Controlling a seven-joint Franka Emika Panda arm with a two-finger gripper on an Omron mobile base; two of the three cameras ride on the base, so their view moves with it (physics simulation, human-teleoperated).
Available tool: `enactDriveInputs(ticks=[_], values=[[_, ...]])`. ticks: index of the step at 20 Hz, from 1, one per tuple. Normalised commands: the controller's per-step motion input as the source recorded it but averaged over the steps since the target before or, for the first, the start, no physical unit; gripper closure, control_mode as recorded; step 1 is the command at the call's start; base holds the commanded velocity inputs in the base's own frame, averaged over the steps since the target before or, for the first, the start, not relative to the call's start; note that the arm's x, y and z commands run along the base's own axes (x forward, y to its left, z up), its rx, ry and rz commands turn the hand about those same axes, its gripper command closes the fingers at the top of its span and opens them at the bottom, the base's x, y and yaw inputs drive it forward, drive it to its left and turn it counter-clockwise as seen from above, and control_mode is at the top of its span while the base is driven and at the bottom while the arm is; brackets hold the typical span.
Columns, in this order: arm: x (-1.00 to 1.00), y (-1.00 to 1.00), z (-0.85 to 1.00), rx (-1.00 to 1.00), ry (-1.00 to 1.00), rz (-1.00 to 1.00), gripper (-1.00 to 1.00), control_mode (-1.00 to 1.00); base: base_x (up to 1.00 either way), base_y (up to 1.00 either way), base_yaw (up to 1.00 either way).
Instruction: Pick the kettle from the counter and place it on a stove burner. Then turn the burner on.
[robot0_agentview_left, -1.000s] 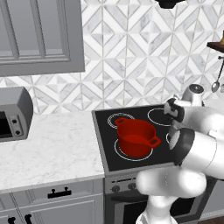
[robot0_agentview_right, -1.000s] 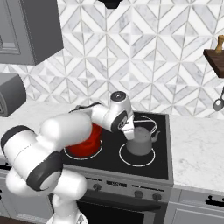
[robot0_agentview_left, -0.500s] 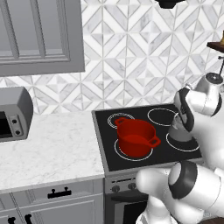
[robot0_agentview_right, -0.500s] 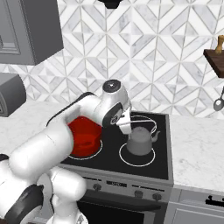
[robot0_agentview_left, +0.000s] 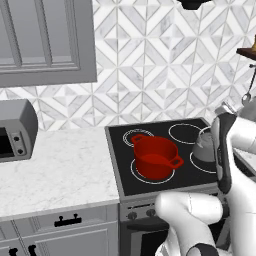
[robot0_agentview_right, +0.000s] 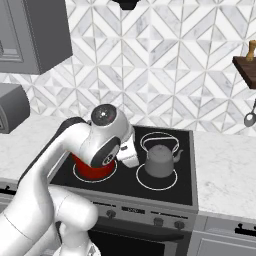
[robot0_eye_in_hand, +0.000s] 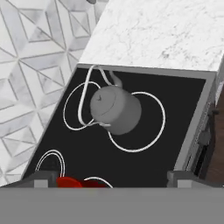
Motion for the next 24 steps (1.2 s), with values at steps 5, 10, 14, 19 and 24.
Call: enactDriveInputs(ticks=[5, 10, 14, 19, 24], values=[[-0.3, 0.36, 0.0, -0.15, -0.19, 0.12, -1.0, -1.0, 0.0, 0.0, 0.0], [-0.1, -0.01, 0.0, 0.0, 0.0, 0.0, -1.0, -1.0, 0.0, 0.0, 0.0], [-0.39, -0.39, 0.0, 0.0, -0.02, 0.0, -1.0, -1.0, 0.0, 0.0, 0.0], [-0.25, -0.55, 0.0, 0.0, -0.02, 0.0, -1.0, -1.0, 0.0, 0.0, 0.0], [-0.05, 0.01, 0.01, 0.0, 0.01, 0.01, -1.0, -1.0, 0.0, 0.0, 0.0]])
